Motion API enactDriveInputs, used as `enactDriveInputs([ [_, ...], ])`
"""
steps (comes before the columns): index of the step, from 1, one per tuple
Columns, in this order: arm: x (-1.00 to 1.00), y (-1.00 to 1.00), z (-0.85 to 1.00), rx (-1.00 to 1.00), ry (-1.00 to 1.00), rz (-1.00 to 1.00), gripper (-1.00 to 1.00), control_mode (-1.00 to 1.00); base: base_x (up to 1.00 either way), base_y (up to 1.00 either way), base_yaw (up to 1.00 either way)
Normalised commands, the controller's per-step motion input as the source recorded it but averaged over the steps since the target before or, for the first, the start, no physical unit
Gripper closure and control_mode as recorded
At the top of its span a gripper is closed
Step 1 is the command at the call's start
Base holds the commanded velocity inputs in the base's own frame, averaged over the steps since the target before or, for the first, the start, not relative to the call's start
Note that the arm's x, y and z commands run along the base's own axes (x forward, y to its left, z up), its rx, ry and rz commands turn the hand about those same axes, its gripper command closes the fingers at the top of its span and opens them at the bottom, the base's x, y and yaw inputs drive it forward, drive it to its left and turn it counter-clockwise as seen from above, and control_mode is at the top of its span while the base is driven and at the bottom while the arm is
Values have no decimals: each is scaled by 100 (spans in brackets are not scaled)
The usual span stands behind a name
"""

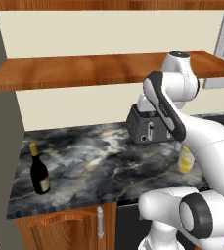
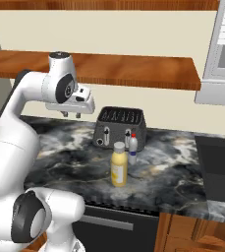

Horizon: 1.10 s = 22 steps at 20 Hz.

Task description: Place the drinks on the dining counter in a tight cluster.

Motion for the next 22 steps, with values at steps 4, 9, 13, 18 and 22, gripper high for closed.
enactDriveInputs([
  [4,-12,0,0,0,-6,0,-100,-100,0,0,0],
  [9,-15,-13,-25,-4,-18,2,-100,-100,0,0,0],
  [13,-43,-100,-30,3,-25,13,-100,-100,0,0,0],
  [18,-27,-100,-7,1,-17,21,-100,-100,0,0,0],
  [22,-1,-100,-3,0,-1,37,-100,-100,0,0,0],
])
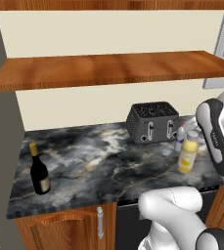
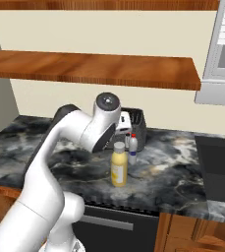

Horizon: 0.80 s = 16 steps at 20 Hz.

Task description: Place the drinks on the dining counter in a tight cluster.

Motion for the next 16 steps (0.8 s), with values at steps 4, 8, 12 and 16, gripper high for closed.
enactDriveInputs([
  [4,26,-80,-4,0,0,45,-100,-100,0,0,0],
  [8,52,-78,-3,4,0,38,-100,-100,0,0,0],
  [12,90,-48,-9,5,0,17,-100,-100,0,0,0],
  [16,90,-20,-20,4,-3,7,-100,-100,0,0,0],
])
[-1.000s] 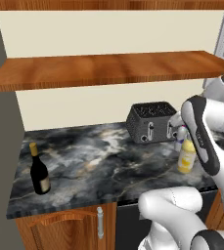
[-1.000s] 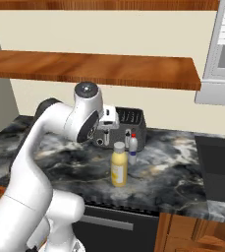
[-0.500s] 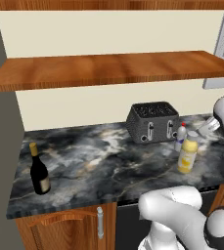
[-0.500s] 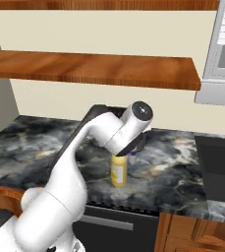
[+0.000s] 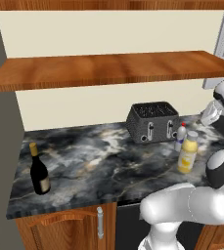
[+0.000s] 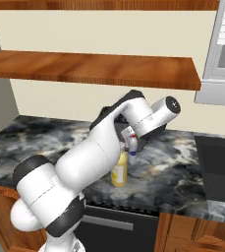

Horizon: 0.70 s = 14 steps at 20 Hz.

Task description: Place the drinks on the dining counter in a tight cluster.

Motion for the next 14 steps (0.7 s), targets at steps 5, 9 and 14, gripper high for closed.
enactDriveInputs([
  [5,60,-12,-8,10,-10,11,-100,-100,0,0,0],
  [9,7,0,-9,1,-8,16,-100,-100,0,0,0],
  [14,-9,7,-28,0,0,18,-100,-100,0,0,0],
])
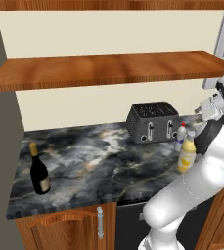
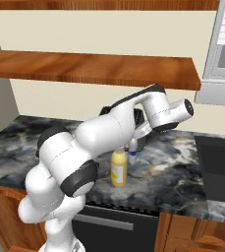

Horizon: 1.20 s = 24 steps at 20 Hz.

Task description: Place the drinks on the dining counter in a tight cluster.

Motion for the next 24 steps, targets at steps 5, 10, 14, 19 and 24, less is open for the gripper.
enactDriveInputs([
  [5,-24,21,-34,0,0,7,-100,-100,0,0,0],
  [10,-27,18,-50,2,0,3,-100,-100,0,0,0],
  [14,0,24,-47,4,0,0,-100,-100,0,0,0],
  [19,-3,7,-10,12,0,-5,-100,-100,0,0,0],
  [24,-24,0,0,15,-1,0,-100,-100,0,0,0],
])
